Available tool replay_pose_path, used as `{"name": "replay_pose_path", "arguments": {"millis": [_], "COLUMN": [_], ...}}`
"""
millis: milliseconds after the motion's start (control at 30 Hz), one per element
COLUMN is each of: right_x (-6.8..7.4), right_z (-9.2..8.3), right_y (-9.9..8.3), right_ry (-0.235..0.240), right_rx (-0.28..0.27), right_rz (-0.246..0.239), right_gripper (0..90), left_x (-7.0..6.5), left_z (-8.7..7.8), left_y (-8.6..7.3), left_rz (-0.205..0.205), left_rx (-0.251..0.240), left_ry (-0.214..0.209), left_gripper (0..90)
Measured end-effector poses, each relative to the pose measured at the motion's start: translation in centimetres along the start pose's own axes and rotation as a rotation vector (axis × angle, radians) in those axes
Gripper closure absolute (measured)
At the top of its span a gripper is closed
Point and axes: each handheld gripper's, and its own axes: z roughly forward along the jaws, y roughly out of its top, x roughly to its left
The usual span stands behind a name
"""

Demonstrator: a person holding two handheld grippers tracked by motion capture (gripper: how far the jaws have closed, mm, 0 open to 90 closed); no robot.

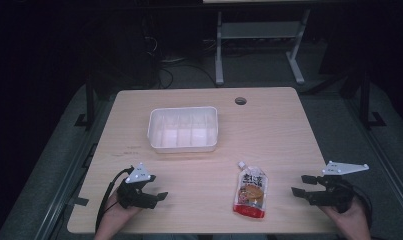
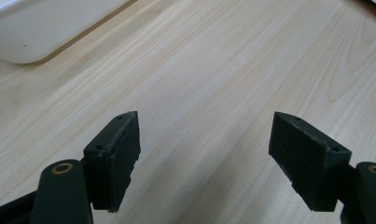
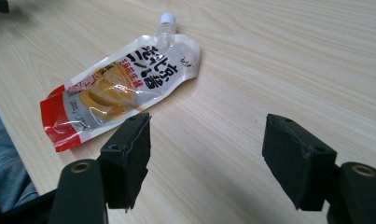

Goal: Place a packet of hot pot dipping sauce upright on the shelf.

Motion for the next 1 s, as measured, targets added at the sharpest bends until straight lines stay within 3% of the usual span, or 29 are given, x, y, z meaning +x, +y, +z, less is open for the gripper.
{"name": "replay_pose_path", "arguments": {"millis": [167,267,633,1000], "right_x": [-0.4,-0.4,0.1,1.1], "right_z": [-0.1,0.0,-0.1,1.5], "right_y": [-0.3,0.0,1.3,4.2], "right_ry": [0.006,0.002,0.042,0.071], "right_rx": [0.011,0.018,-0.007,-0.004], "right_rz": [0.025,0.028,0.026,-0.018], "right_gripper": [27.1,25.9,25.8,28.0], "left_x": [-0.3,-0.9,-3.6,-6.2], "left_z": [0.2,0.6,3.1,5.6], "left_y": [0.3,0.7,3.2,5.9], "left_rz": [-0.001,-0.015,0.033,0.088], "left_rx": [-0.009,-0.03,-0.026,-0.029], "left_ry": [-0.011,-0.049,-0.127,-0.142], "left_gripper": [24.4,24.4,25.0,27.0]}}
